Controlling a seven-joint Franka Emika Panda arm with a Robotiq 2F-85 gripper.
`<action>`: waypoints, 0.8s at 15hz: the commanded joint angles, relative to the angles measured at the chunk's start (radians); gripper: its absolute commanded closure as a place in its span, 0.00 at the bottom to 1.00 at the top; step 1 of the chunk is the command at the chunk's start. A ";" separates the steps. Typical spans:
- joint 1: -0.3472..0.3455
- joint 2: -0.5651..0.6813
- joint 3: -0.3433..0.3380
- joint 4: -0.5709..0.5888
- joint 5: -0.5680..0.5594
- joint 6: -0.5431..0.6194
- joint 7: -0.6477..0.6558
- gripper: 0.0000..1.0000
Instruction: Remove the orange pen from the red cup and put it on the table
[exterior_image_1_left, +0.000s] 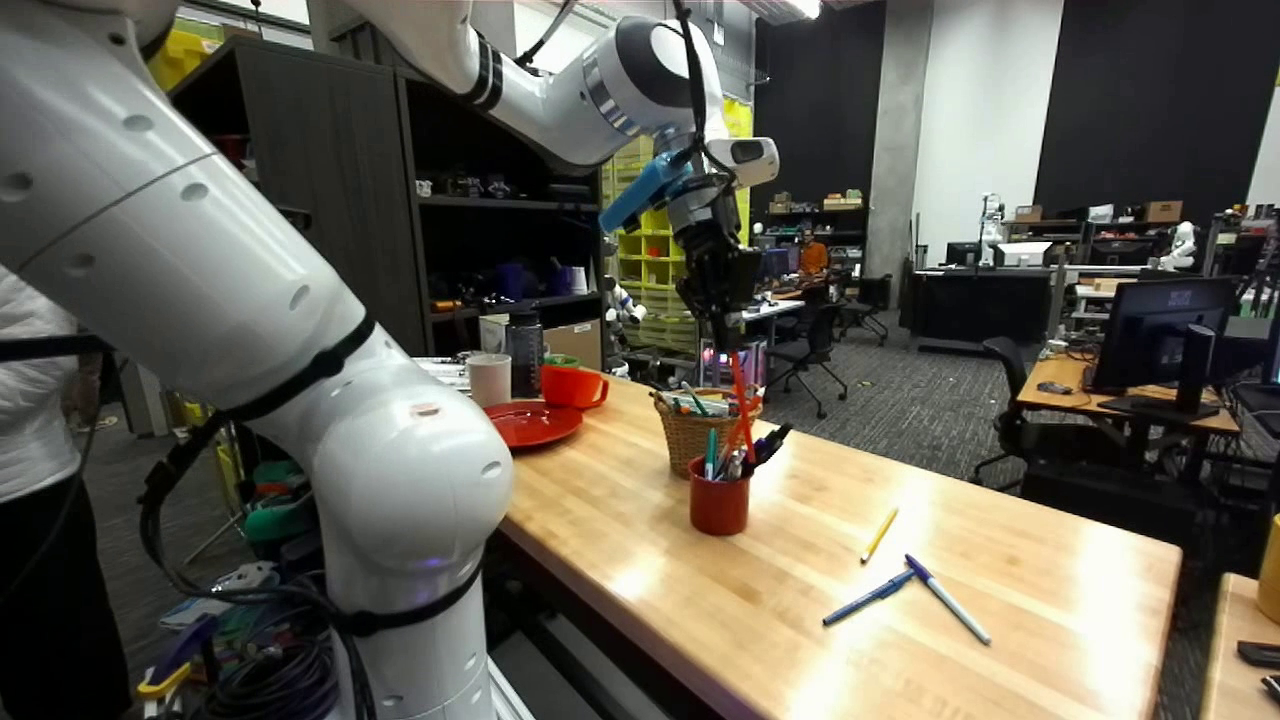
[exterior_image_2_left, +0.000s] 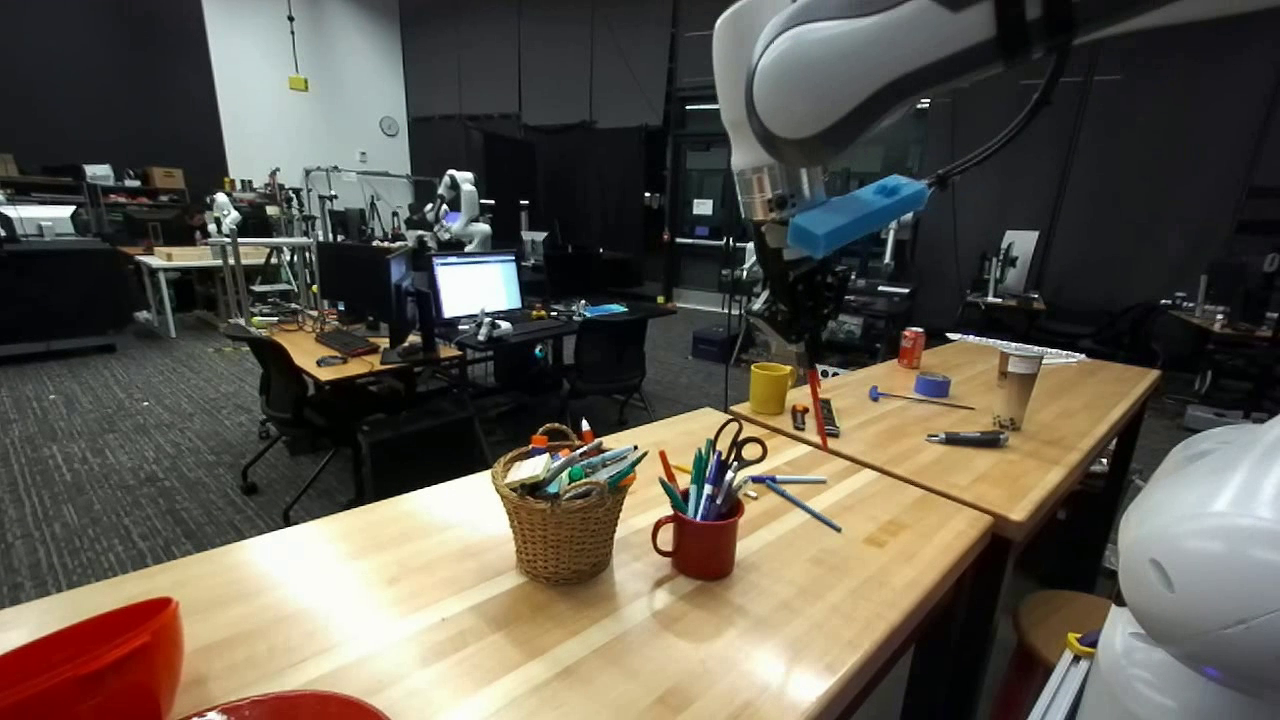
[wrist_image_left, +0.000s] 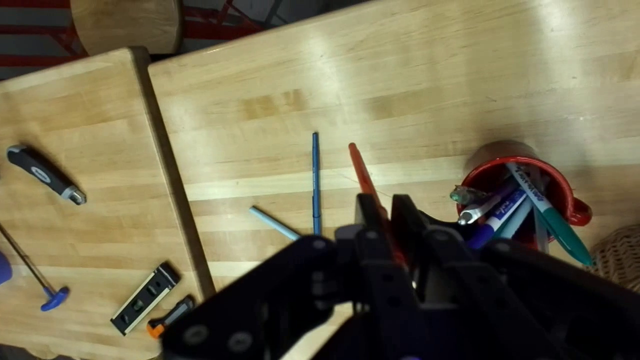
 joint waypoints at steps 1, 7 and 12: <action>-0.011 0.169 -0.009 0.099 -0.034 -0.001 -0.001 0.97; -0.035 0.394 -0.076 0.233 -0.071 0.006 -0.001 0.97; -0.040 0.520 -0.143 0.294 -0.063 0.008 0.000 0.97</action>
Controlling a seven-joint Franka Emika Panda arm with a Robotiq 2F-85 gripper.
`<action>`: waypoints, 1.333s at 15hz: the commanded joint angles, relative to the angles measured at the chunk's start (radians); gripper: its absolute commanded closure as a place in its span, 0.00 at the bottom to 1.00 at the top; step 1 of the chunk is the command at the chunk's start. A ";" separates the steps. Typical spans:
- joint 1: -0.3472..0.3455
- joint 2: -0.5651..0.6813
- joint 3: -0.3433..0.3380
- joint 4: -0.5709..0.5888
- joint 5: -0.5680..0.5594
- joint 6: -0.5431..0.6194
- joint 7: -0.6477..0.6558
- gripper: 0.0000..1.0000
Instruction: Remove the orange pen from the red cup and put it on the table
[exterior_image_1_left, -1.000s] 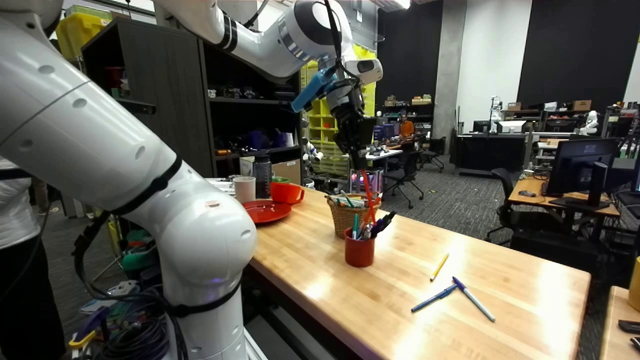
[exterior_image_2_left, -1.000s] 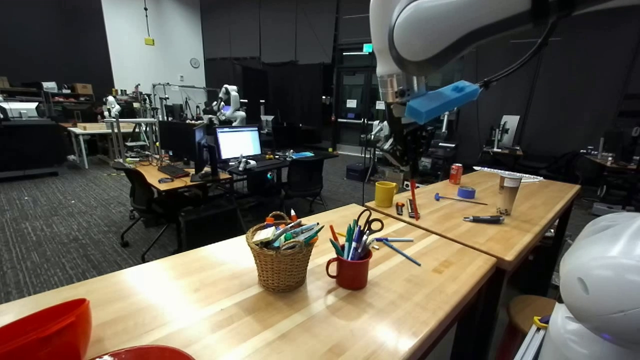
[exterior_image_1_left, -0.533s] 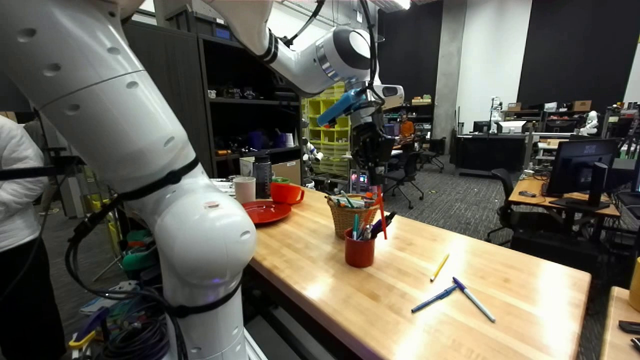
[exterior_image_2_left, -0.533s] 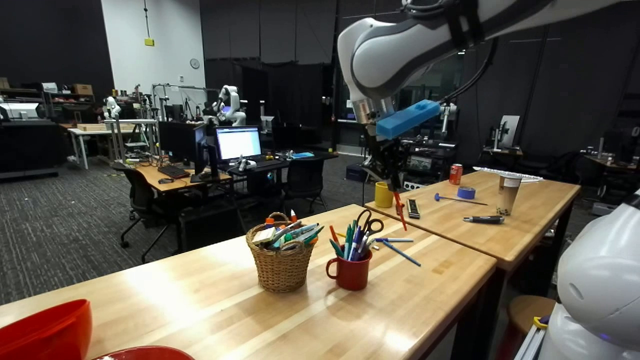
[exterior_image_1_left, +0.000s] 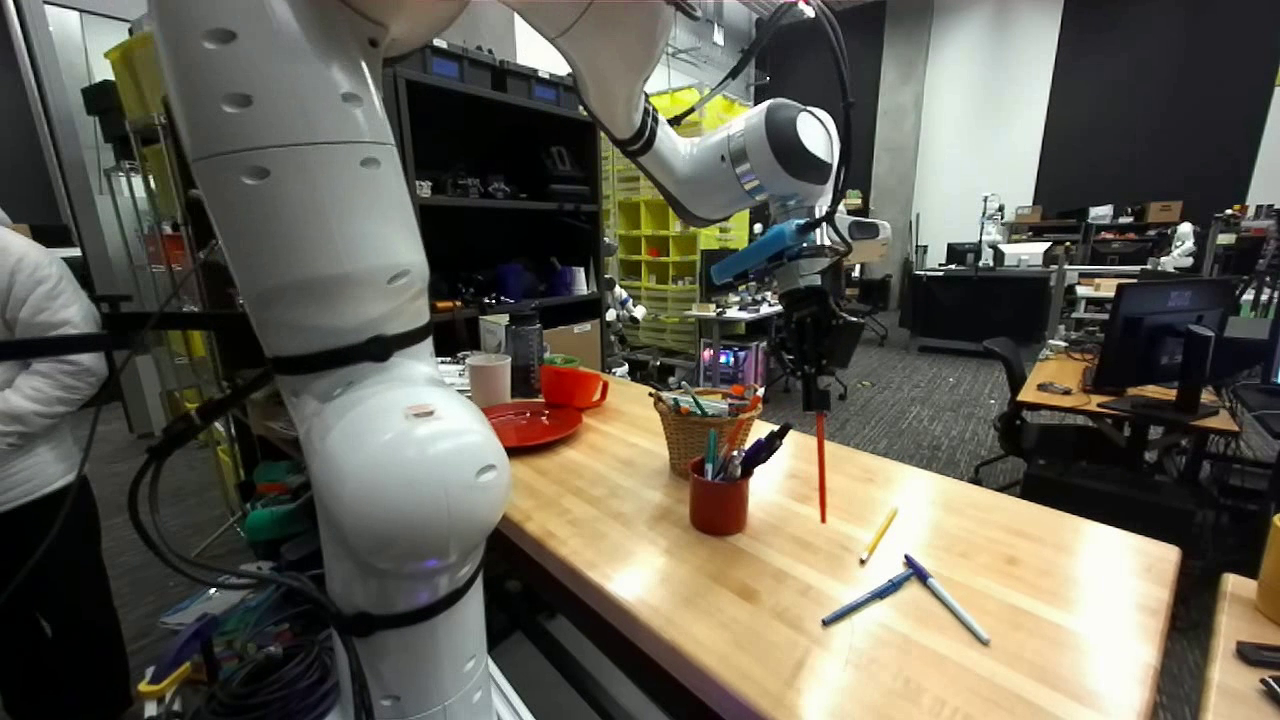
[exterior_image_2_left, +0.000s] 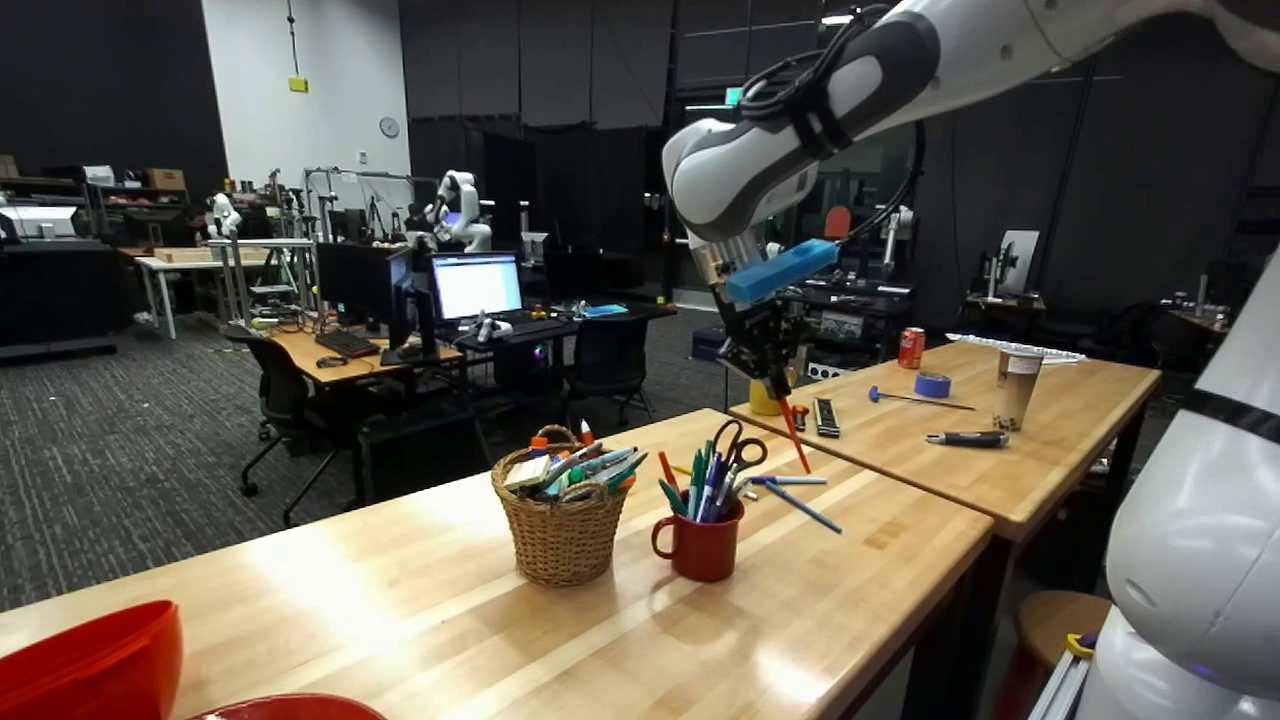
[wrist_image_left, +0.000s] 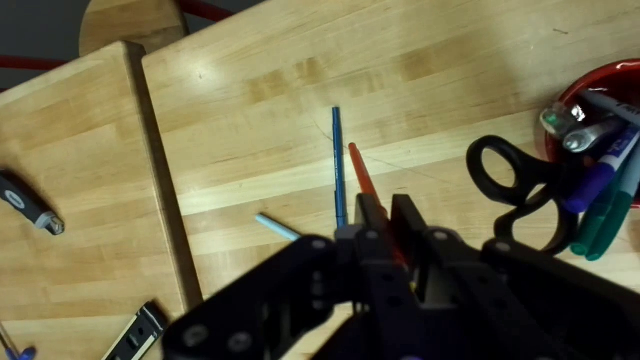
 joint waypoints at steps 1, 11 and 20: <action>0.001 0.088 -0.038 0.059 0.000 -0.017 -0.003 0.97; 0.018 0.275 -0.082 0.153 0.013 -0.106 -0.002 0.97; 0.030 0.369 -0.087 0.232 0.058 -0.203 -0.023 0.64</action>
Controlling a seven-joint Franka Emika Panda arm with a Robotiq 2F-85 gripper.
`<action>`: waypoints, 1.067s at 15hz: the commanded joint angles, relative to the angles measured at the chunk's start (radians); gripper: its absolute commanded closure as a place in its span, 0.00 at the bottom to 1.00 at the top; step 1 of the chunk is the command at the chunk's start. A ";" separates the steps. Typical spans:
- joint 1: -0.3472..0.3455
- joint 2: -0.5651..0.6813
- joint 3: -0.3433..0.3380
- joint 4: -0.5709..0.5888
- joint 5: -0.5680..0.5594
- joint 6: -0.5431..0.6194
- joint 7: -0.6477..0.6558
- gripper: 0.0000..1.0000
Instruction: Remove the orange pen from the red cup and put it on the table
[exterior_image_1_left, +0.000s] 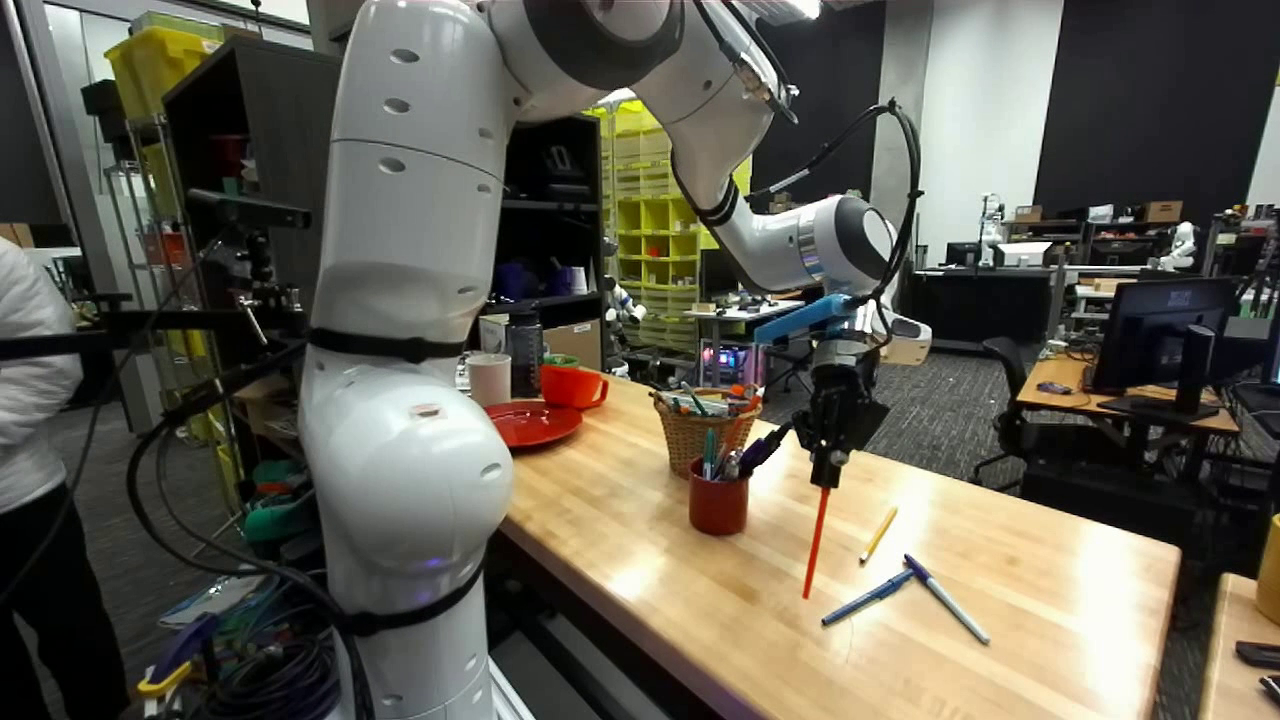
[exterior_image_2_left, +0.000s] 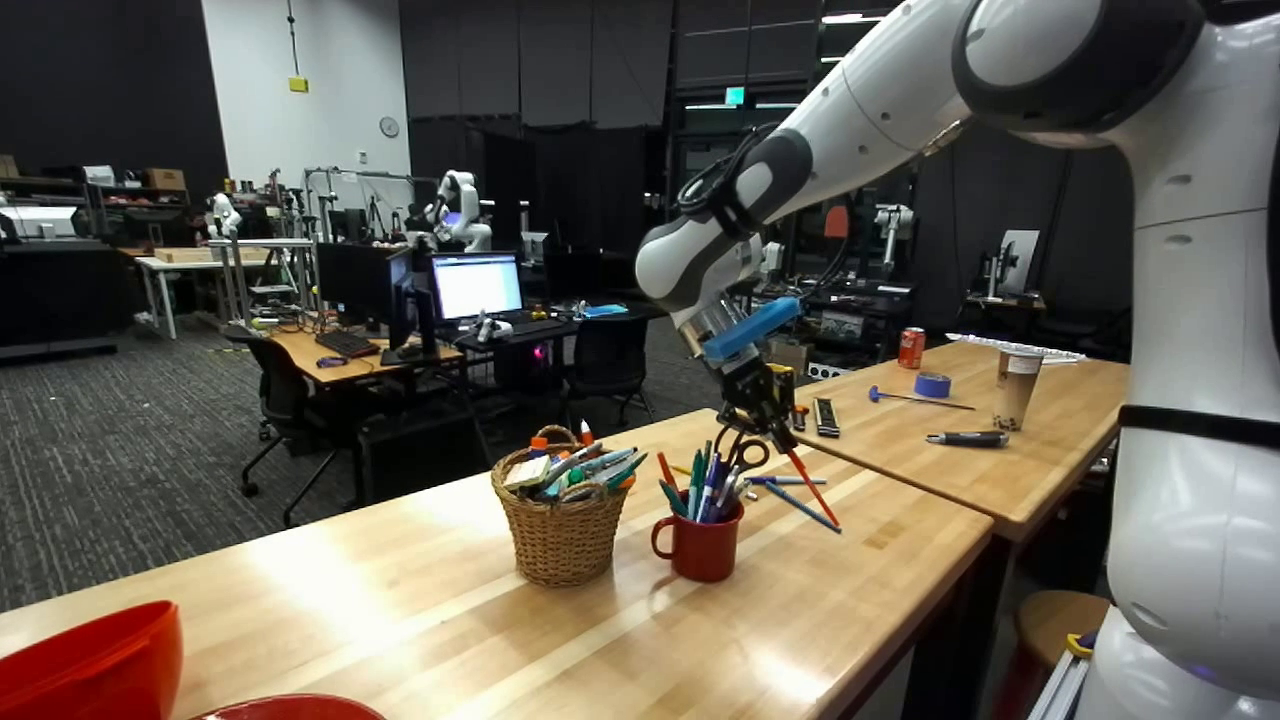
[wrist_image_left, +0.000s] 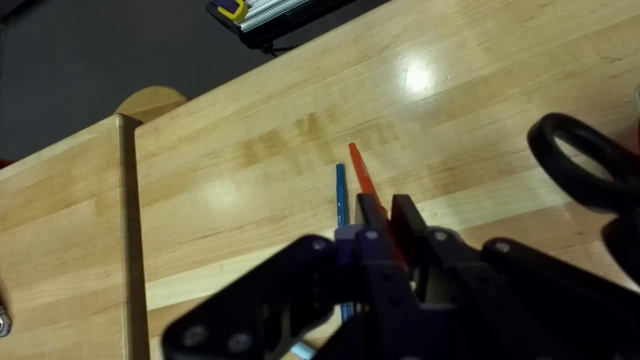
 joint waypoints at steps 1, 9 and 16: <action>0.014 0.015 -0.015 0.042 0.030 -0.027 -0.023 0.63; 0.023 -0.106 -0.007 0.036 0.064 0.012 -0.068 0.12; 0.022 -0.446 -0.008 -0.116 0.187 0.049 -0.197 0.00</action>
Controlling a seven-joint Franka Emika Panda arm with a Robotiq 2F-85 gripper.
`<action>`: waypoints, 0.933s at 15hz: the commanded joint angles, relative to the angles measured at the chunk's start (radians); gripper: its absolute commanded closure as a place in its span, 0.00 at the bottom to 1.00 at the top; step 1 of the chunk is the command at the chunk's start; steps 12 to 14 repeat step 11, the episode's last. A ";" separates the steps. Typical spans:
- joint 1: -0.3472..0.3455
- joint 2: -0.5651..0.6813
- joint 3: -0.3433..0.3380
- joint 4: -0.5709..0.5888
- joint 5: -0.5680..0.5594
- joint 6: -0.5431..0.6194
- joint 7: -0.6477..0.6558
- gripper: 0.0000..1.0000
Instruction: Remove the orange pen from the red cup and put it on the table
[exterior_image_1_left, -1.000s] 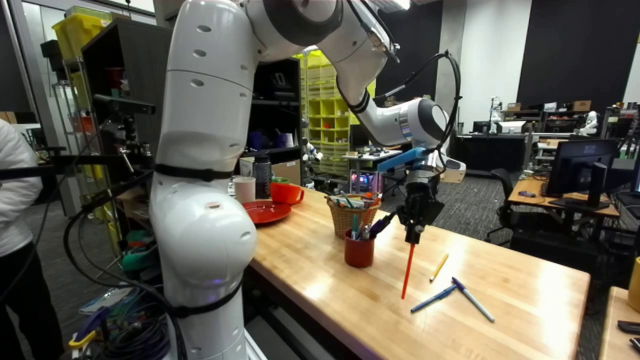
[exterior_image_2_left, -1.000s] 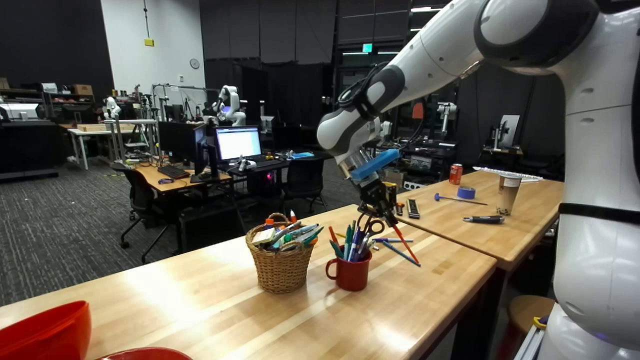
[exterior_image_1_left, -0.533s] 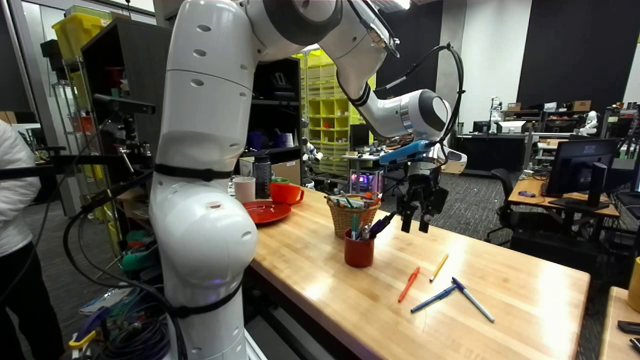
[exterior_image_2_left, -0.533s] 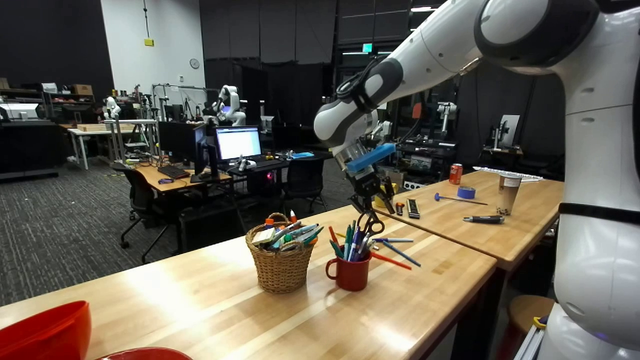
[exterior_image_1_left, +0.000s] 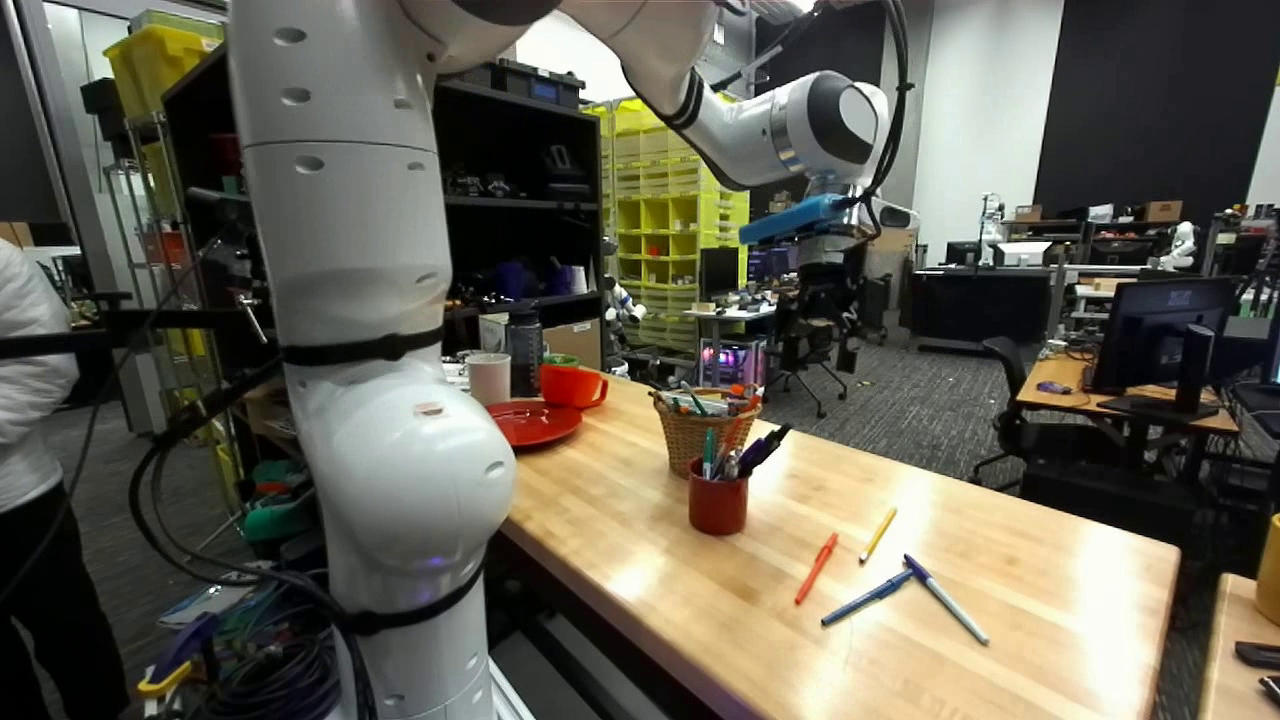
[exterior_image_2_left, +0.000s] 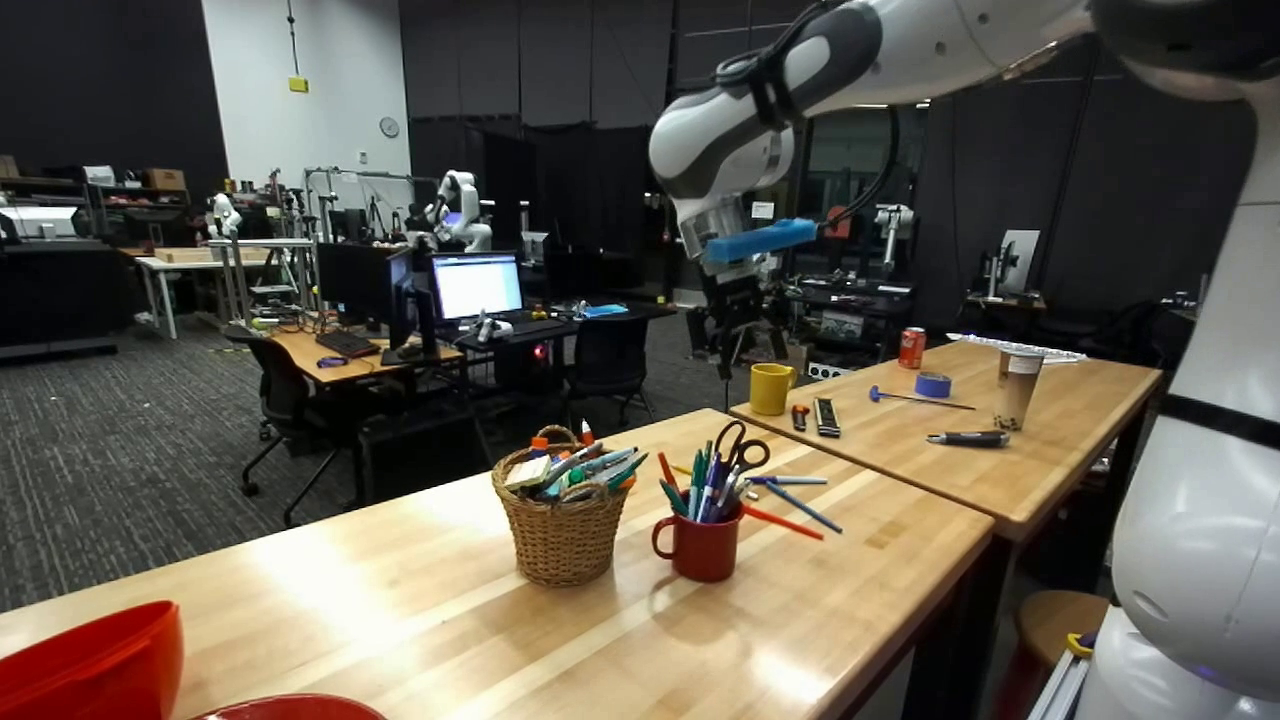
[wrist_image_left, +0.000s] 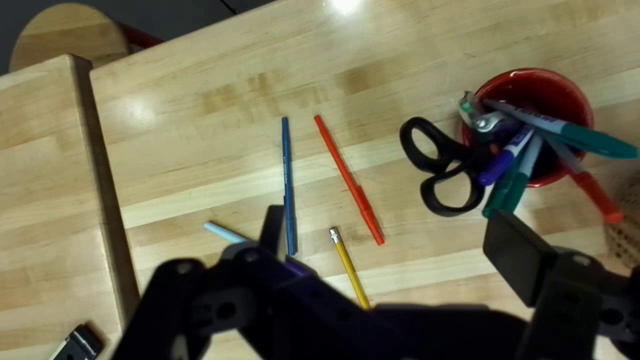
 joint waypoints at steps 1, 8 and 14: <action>0.002 -0.250 -0.011 -0.161 0.069 0.037 -0.109 0.00; 0.000 -0.436 -0.030 -0.223 0.111 -0.016 -0.254 0.00; 0.001 -0.521 -0.048 -0.267 0.127 -0.030 -0.305 0.00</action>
